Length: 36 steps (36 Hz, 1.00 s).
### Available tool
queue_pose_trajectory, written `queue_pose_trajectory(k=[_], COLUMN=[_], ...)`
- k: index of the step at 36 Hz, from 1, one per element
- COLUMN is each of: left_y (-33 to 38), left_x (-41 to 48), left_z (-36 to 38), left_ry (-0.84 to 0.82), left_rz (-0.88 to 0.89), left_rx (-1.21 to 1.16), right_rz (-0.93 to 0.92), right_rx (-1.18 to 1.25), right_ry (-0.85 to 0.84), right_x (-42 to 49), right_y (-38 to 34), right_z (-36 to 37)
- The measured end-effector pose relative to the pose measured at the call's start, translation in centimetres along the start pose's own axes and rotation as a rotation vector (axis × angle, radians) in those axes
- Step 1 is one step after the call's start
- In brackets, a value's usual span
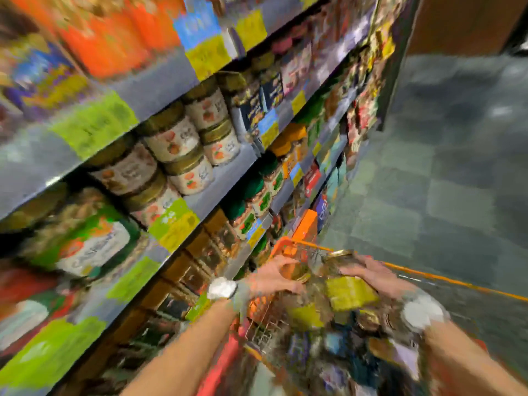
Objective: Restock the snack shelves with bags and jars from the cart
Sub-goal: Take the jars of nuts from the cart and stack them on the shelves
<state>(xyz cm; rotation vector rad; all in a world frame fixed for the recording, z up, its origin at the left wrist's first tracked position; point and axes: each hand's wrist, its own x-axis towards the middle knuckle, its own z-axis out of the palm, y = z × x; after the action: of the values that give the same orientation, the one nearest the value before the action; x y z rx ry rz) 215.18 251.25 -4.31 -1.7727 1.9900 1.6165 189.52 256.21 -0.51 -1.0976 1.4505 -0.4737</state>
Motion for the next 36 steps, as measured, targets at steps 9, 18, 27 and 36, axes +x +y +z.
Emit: queue_pose_trajectory(k=[9, 18, 27, 36], left_y=[6.3, 7.8, 7.2, 4.6], left_x=[-11.3, -25.3, -36.4, -48.0], left_z=[-0.1, 0.5, -0.1, -1.6], left_ry=[0.482, 0.871, 1.251, 1.555], left_rz=[0.159, 0.039, 0.000, -0.020], left_rx=[-0.516, -0.658, -0.570, -0.483], right_rz=[-0.233, -0.546, -0.919, -1.117], right_rx=[0.214, 0.363, 0.097, -0.162], right_ry=[-0.003, -0.354, -0.407, -0.487], right_x=[-3.9, -11.1, -21.1, -29.3], right_y=[-5.4, -17.7, -27.8, -35.0], right_z=[-2.2, 2.5, 14.6, 22.8])
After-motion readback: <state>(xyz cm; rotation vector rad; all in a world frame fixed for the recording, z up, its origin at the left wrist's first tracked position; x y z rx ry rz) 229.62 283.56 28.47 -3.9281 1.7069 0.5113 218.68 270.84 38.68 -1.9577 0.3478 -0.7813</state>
